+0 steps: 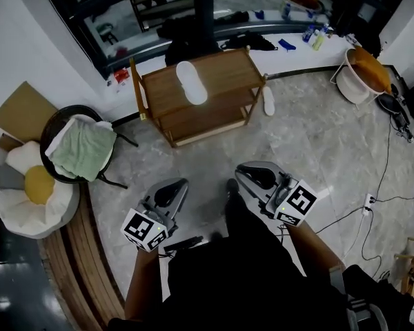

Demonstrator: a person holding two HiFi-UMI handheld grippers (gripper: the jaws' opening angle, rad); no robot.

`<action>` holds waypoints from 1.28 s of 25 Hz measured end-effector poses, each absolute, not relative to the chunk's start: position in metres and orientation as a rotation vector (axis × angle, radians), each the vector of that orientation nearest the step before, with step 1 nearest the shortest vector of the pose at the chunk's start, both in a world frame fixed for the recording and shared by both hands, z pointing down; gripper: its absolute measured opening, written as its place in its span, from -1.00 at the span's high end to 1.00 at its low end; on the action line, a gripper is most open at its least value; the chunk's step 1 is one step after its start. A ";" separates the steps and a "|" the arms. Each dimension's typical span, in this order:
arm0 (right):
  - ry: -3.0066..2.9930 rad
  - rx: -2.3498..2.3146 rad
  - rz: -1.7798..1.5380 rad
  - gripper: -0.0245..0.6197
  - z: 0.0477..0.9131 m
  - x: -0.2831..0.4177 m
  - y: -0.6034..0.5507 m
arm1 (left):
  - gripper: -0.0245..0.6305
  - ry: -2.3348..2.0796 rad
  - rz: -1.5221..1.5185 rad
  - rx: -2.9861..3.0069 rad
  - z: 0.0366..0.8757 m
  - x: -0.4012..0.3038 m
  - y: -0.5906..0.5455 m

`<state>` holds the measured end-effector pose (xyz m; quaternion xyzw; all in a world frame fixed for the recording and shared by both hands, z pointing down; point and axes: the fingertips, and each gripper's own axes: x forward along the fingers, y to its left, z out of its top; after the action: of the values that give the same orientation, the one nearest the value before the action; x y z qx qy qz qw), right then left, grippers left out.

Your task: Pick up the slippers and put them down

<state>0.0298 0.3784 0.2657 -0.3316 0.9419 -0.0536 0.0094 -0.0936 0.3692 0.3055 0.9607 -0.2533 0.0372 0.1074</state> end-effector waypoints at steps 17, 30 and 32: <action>2.970 -0.853 -0.265 0.80 0.254 0.095 0.163 | 0.88 -0.956 0.193 2.725 0.289 -0.042 0.174; 3.008 -0.803 -0.382 0.80 0.294 0.070 0.062 | 0.88 -0.998 0.252 2.676 0.308 -0.073 0.067; 3.033 -0.819 -0.405 0.80 0.305 0.057 0.048 | 0.88 -0.982 0.235 2.671 0.320 -0.082 0.048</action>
<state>0.0566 0.0482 0.3046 -0.2587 0.9574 -0.1280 -0.0129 -0.0815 0.0480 0.3197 0.9259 -0.3404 0.0813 0.1425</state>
